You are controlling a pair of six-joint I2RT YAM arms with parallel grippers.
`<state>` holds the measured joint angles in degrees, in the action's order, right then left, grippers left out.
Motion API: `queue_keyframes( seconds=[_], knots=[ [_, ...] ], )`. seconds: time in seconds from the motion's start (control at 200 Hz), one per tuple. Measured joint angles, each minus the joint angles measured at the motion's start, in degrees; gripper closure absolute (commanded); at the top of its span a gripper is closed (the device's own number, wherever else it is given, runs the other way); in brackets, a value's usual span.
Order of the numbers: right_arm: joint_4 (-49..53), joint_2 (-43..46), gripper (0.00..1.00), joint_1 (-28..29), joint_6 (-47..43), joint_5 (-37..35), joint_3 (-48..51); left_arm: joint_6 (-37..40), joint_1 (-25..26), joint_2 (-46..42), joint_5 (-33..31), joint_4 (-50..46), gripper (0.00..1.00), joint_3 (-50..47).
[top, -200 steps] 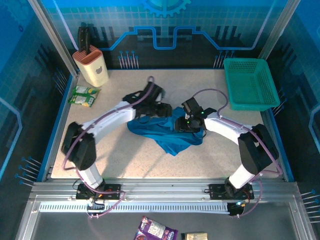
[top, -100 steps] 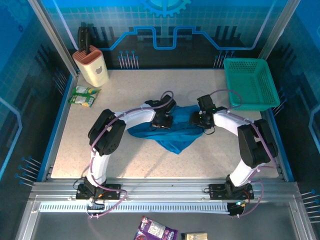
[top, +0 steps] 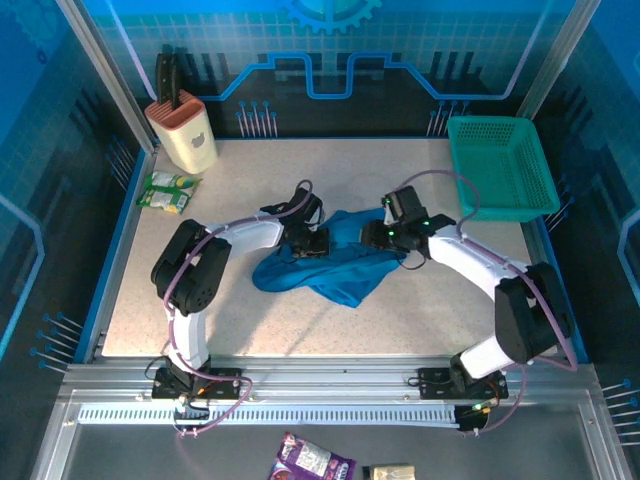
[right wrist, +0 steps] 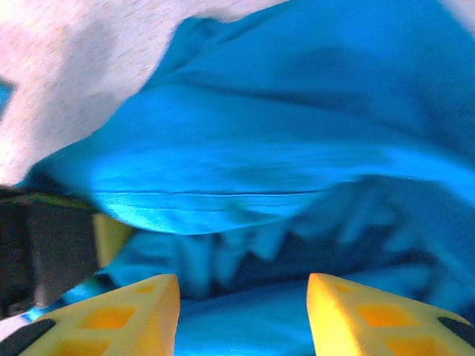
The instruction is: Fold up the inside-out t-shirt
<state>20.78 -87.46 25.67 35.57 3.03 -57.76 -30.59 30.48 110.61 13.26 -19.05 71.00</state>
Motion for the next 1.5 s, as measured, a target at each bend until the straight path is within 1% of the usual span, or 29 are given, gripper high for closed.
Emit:
queue_keyframes(
  seconds=[0.04, 0.09, 0.125, 0.195, 0.265, 0.325, 0.35, 0.375, 0.48, 0.55, 0.625, 0.685, 0.775, 0.865, 0.971, 1.071, 1.176, 1.231, 1.321, 1.411, 1.501],
  knots=[
    [0.09, -2.01, 0.5, 1.33, -0.02, 0.24, -1.4, -0.63, -0.02, -0.04, 0.9, 0.35, 1.0, -0.04],
    [0.22, -4.87, 0.47, 2.51, 0.02, 0.07, -2.78, -1.01, -0.02, -0.17, 1.84, 0.96, 1.0, -0.04],
    [0.46, -6.62, 0.45, 2.89, 0.15, -0.33, -3.43, -1.05, -0.02, -0.33, 2.23, 1.22, 1.0, -0.04],
    [1.51, -10.4, 0.45, 3.15, 0.48, -2.12, -4.68, -1.05, -0.15, -0.72, 2.95, 1.44, 1.0, -0.04],
    [1.92, -13.44, 0.46, 3.15, 0.46, -3.85, -5.55, -1.05, -0.28, -0.96, 3.3, 1.44, 1.0, -0.04],
    [1.9, -15.5, 0.5, 3.15, 0.35, -4.83, -6.14, -1.05, -0.33, -1.01, 3.61, 1.44, 1.0, -0.04],
    [1.86, -16.15, 0.53, 3.15, 0.17, -5.07, -6.45, -1.05, -0.33, -1.01, 3.65, 1.46, 1.0, -0.07],
    [1.68, -16.72, 0.59, 3.15, 0.17, -5.2, -6.75, -1.05, -0.33, -1.01, 3.78, 1.49, 1.0, -0.13],
    [0.46, -17.59, 0.87, 3.15, -0.83, -4.83, -7.32, -1.18, -0.33, -1.09, 4.2, 2.12, 1.0, -0.7],
    [-0.04, -17.31, 1.0, 3.26, -1.33, -4.44, -7.58, -1.46, -0.35, -1.33, 4.24, 2.51, 0.88, -1.09],
    [0.17, -15.8, 1.0, 3.39, -2.34, -4.28, -7.61, -1.31, -0.42, -2.34, 4.13, 2.36, 0.73, -1.38],
    [0.66, -13.14, 1.0, 3.43, -3.3, -3.91, -7.61, -0.83, -0.68, -4.24, 3.39, 1.2, 0.65, -1.46],
    [1.11, -7.54, 1.0, 3.5, -5.53, -2.03, -7.61, 1.4, -1.36, -8.13, 1.31, -1.64, 0.58, -0.68],
    [2.69, -1.79, 1.0, 3.52, -8.96, 1.18, -8.83, 6.03, -2.05, -10.95, -0.39, -5.84, 0.52, 3.76],
    [4.59, 1.9, 1.0, 3.52, -13.57, 5.73, -11.23, 12.24, -2.58, -12.13, -1.11, -8.68, 0.49, 9.97],
    [6.64, 4.31, 1.0, 3.17, -17.75, 10.91, -12.28, 18.05, -2.51, -12.7, -0.98, -10.73, 0.46, 13.09],
    [8.98, 5.57, 1.0, 2.34, -20.74, 15.28, -12.92, 23.1, -2.32, -13.38, -0.96, -12.83, 0.43, 13.62],
    [9.86, 5.7, 1.0, 1.99, -21.86, 16.92, -13.27, 25.59, -2.03, -13.79, -1.01, -14.16, 0.39, 13.62],
    [11.43, 5.7, 1.0, 1.73, -23.45, 19.02, -13.84, 30.08, -0.66, -15.19, -1.64, -15.72, 0.37, 13.55],
    [12.81, 5.7, 1.0, 1.66, -24.79, 20.68, -14.38, 34.84, 0.94, -17.73, -1.92, -16.5, 0.32, 13.16],
    [14.12, 5.7, 1.0, 1.64, -26.1, 21.9, -14.93, 38.71, 1.95, -20.41, -1.88, -16.72, 0.33, 12.83]
  ],
)
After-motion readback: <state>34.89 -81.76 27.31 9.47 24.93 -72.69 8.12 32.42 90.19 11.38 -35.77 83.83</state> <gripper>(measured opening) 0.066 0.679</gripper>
